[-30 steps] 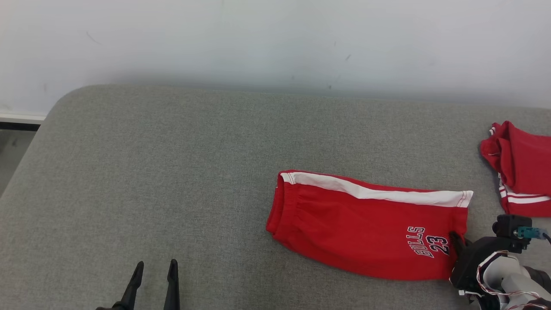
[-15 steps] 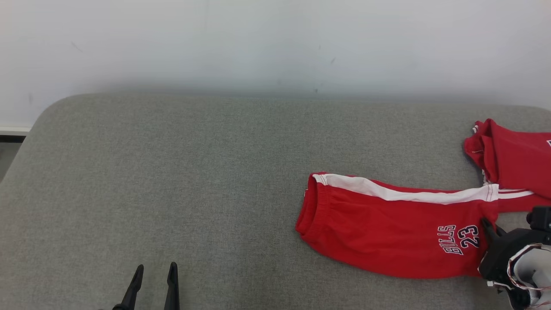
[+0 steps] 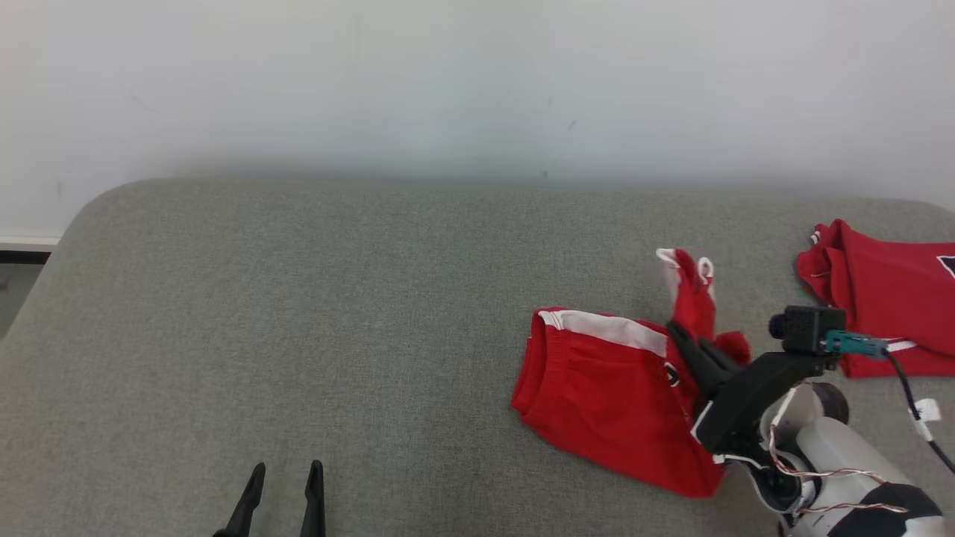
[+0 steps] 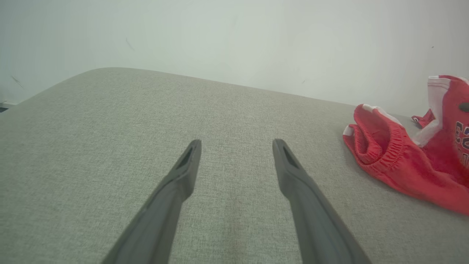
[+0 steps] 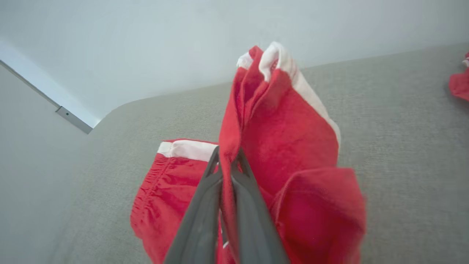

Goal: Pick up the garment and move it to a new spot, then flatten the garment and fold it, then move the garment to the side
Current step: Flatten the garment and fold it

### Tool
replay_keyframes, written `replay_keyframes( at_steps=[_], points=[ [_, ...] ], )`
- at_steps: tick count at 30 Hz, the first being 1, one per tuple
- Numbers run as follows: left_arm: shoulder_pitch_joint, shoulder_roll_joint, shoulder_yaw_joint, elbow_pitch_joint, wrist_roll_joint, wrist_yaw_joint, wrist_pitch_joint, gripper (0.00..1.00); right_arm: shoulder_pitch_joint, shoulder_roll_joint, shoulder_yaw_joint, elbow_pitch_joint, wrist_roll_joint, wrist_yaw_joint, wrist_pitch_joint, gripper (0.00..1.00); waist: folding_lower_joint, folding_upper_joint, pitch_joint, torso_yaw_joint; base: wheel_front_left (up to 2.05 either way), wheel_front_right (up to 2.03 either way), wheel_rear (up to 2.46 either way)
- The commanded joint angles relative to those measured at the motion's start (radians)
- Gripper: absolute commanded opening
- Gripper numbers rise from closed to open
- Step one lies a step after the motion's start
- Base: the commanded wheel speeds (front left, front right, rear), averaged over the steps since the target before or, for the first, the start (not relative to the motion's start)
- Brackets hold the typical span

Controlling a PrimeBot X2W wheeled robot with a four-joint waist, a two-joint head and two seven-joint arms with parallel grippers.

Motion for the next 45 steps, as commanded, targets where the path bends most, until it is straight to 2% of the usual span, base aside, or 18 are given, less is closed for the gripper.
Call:
replay_keyframes(
  at_steps=[1, 5, 9, 18, 23, 24, 26, 35, 42, 45],
  points=[
    [0.007, -0.002, -0.002, 0.002, -0.006, 0.001, -0.003, 1.0, 0.009, 0.011, 0.003, -0.009, -0.005, -0.002, 0.005, 0.0, 0.0, 0.0, -0.003, 0.006, 0.0, 0.0, 0.0],
    [0.003, -0.002, -0.013, 0.005, -0.008, 0.001, -0.003, 1.0, 0.011, 0.071, 0.017, -0.04, -0.027, -0.002, 0.032, 0.0, 0.0, 0.0, -0.004, 0.02, 0.0, 0.0, 0.0],
    [-0.009, -0.002, -0.025, 0.008, -0.013, 0.001, -0.003, 1.0, -0.002, 0.13, 0.014, -0.015, -0.062, -0.002, 0.045, 0.0, 0.0, 0.0, 0.008, 0.035, 0.0, 0.0, 0.0],
    [-0.041, -0.002, -0.052, 0.023, -0.031, 0.001, -0.003, 1.0, -0.03, 0.242, 0.018, 0.123, -0.133, -0.002, 0.032, 0.0, 0.0, 0.0, 0.035, 0.068, 0.0, 0.0, 0.0],
    [-0.05, -0.002, -0.052, 0.029, -0.03, 0.001, -0.003, 1.0, -0.041, 0.274, 0.042, 0.182, -0.162, -0.002, -0.003, 0.0, 0.0, 0.0, 0.038, 0.078, 0.0, 0.0, 0.0],
    [-0.049, -0.002, -0.051, 0.031, -0.03, 0.001, -0.003, 1.0, -0.044, 0.274, 0.048, 0.184, -0.168, -0.002, -0.012, 0.44, 0.0, 0.0, 0.037, 0.078, 0.0, 0.0, 0.0],
    [-0.045, -0.002, -0.046, 0.033, -0.029, 0.001, -0.003, 1.0, -0.046, 0.273, 0.058, 0.176, -0.164, -0.002, -0.031, 1.0, 0.0, 0.0, 0.034, 0.076, 0.0, 0.0, 0.0],
    [-0.019, -0.002, -0.024, 0.032, -0.021, 0.001, -0.003, 1.0, -0.029, 0.177, 0.054, 0.031, -0.093, -0.003, -0.133, 1.0, 0.0, 0.0, 0.011, 0.049, 0.0, 0.0, 0.0],
    [-0.011, -0.002, -0.011, 0.017, -0.013, 0.001, -0.003, 1.0, 0.013, 0.063, -0.053, -0.023, -0.079, -0.003, -0.194, 1.0, 0.0, 0.0, 0.009, 0.034, 0.0, 0.0, 0.0],
    [-0.009, -0.002, -0.005, 0.011, -0.008, 0.001, -0.003, 1.0, 0.03, 0.044, -0.087, -0.011, -0.078, -0.002, -0.199, 1.0, 0.0, 0.0, 0.011, 0.033, 0.0, 0.0, 0.0]
  ],
)
